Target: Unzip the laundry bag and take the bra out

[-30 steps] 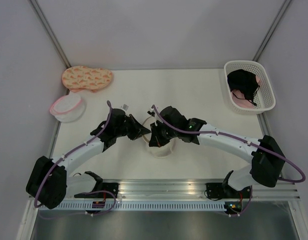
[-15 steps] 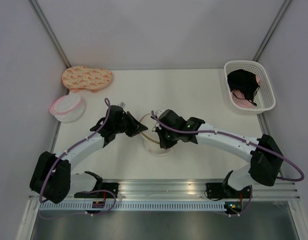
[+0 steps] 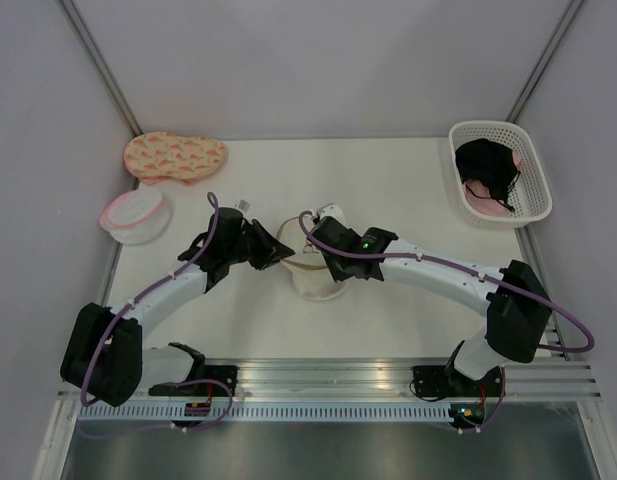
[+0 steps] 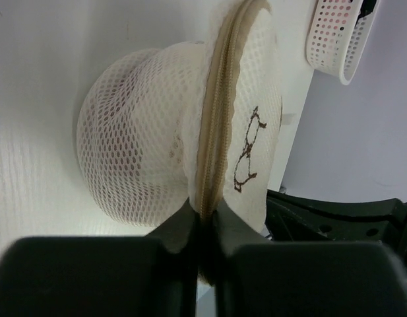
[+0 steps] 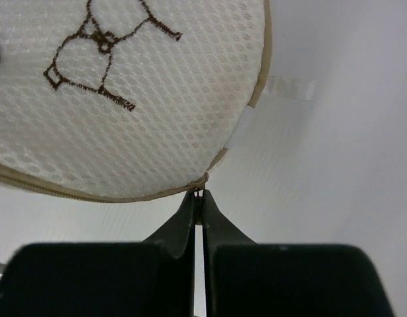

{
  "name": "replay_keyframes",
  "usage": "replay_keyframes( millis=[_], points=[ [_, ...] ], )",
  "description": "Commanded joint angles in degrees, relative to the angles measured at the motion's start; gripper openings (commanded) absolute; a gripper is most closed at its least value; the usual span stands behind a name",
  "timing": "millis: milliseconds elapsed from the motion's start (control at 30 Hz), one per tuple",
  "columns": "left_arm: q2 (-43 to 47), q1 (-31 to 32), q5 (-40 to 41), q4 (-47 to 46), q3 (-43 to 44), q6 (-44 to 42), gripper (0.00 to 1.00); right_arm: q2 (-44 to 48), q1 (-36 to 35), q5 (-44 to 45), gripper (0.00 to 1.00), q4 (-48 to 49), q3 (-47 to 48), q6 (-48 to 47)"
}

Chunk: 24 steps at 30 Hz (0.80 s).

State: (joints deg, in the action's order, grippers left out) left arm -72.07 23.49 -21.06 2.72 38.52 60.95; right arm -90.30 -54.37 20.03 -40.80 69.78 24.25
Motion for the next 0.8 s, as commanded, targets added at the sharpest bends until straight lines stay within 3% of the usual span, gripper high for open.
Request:
replay_keyframes(
  millis=[0, 33, 67, 133, 167, 300, 367, 400, 433, 533, 633, 767],
  points=[
    [1.8, -1.0, -0.6, -0.3, 1.0, -3.9, 0.22, 0.0, 1.8, 11.3, 0.0, -6.5, 2.5, -0.2],
    [3.1, -1.0, -0.2, -0.4, 0.8, -3.8, 0.5, 0.3, 1.8, 11.6, 0.01, -6.4, 2.7, -0.2],
    [3.7, -1.0, 0.1, -0.3, 0.6, -3.7, 0.63, 0.6, 1.9, 12.0, 0.0, -6.4, 2.8, -0.3],
    [6.4, -1.0, 2.2, 0.5, -0.3, -3.6, 0.83, 1.4, 2.1, 12.7, 0.01, -6.6, 2.9, -0.5],
    [7.5, -1.0, 3.0, 0.9, -0.7, -3.3, 0.86, 1.8, 2.2, 12.9, 0.0, -6.7, 2.8, -0.6],
    [13.0, -1.0, 7.8, 5.3, -1.8, -3.3, 0.91, 2.9, 3.1, 14.0, 0.0, -7.6, 2.0, -1.0],
    [16.3, -1.1, 8.9, 6.5, -2.7, -3.6, 0.92, 3.5, 3.3, 13.3, 0.07, -7.8, 1.8, -1.5],
    [17.5, -1.1, 9.9, 7.1, -3.0, -3.7, 0.92, 3.7, 3.3, 12.7, 0.19, -8.0, 1.6, -1.8],
    [18.6, -1.2, 10.3, 8.8, -3.2, -3.8, 0.92, 4.5, 3.3, 12.0, 0.48, -8.0, 1.6, -1.9],
    [22.4, -1.4, 11.7, 11.2, -4.1, -4.0, 0.92, 7.0, 3.4, 4.1, 0.76, -7.8, 2.1, -3.9],
    [26.5, -2.1, 12.6, 14.1, -4.7, -3.8, 0.92, 10.6, 3.0, -5.9, 0.86, -6.9, 3.1, -6.1],
    [30.7, -2.2, 13.5, 16.0, -5.1, -3.5, 0.92, 13.4, 1.3, -11.2, 0.86, -5.3, 4.6, -6.8]
  ],
)
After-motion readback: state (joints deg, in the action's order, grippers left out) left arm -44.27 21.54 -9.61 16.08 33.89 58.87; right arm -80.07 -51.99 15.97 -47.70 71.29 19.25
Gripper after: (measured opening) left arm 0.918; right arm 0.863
